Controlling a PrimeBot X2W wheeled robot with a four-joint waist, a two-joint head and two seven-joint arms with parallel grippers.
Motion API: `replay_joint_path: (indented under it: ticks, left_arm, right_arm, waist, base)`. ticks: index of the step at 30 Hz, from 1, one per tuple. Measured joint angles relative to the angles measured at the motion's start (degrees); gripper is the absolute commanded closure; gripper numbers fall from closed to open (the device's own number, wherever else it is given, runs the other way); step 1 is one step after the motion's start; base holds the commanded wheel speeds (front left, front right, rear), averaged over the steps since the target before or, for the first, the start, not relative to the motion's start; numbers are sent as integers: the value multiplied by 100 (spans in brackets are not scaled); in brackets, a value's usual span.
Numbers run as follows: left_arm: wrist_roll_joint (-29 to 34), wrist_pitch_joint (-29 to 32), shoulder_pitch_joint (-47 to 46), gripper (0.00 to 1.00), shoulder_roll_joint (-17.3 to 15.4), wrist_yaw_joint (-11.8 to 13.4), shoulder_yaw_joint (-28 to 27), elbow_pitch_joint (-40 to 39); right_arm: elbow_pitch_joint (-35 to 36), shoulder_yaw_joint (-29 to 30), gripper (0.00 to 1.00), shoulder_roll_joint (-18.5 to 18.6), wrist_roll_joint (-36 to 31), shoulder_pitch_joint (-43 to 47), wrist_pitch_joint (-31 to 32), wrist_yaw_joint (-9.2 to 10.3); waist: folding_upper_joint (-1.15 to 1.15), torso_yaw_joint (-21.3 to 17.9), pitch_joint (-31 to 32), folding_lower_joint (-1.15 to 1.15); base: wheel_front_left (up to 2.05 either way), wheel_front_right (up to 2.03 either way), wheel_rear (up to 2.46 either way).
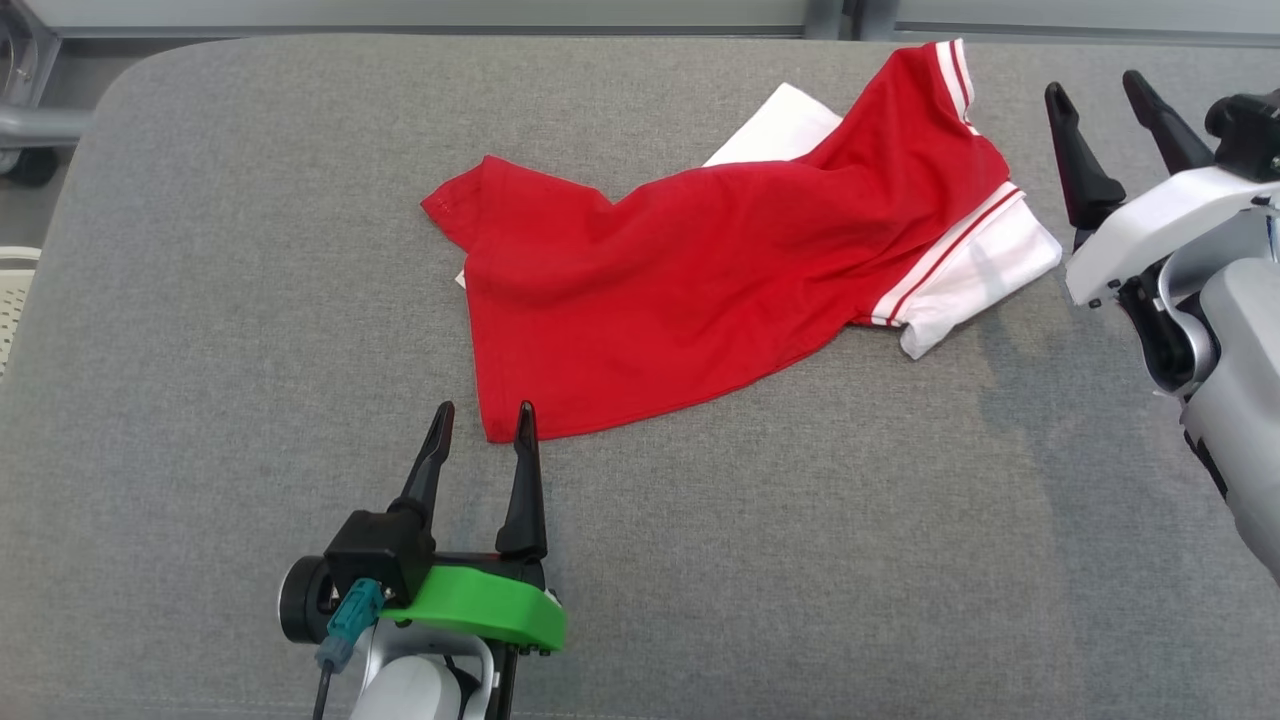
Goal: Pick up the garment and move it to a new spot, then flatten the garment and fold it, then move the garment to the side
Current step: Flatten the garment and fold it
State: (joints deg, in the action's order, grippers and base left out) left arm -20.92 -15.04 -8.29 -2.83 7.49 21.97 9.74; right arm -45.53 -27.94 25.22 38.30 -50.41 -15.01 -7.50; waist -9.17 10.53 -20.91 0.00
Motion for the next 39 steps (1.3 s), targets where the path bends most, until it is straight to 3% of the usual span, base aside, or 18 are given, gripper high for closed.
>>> replay_joint_path:
  ticks: [8, 17, 27, 32, 39]
  left_arm:
    - [-3, 0, 0, 0, 0, 0, -1, -42]
    - [40, 0, -59, 0, 0, -20, -27, -203]
    - [90, 0, -275, 0, -1, -66, 75, -225]
    - [37, 0, -365, 0, -1, -38, 169, -237]
    - [-23, 0, -380, 0, -2, 4, 240, -247]
  right_arm:
    - [-12, 37, 0, 130, 47, 463, 79, 0]
    - [-808, 426, 0, 129, 349, 766, 234, 0]
    - [-1906, 550, 0, -144, 487, -221, 928, 1]
    - [-2544, 495, 0, -43, 218, -879, 1351, 1]
    - [-2799, 642, 0, 40, -31, -1164, 1907, 1]
  waist:
    - [1, -76, 79, 0]
    - [1, 51, -107, 0]
    - [1, 404, -511, 0]
    - [1, 665, -670, 0]
    - [1, 987, -838, 0]
  base:
    - [0, 0, 0]
    - [0, 0, 0]
    - [0, 0, 0]
    - [0, 0, 0]
    - [0, 0, 0]
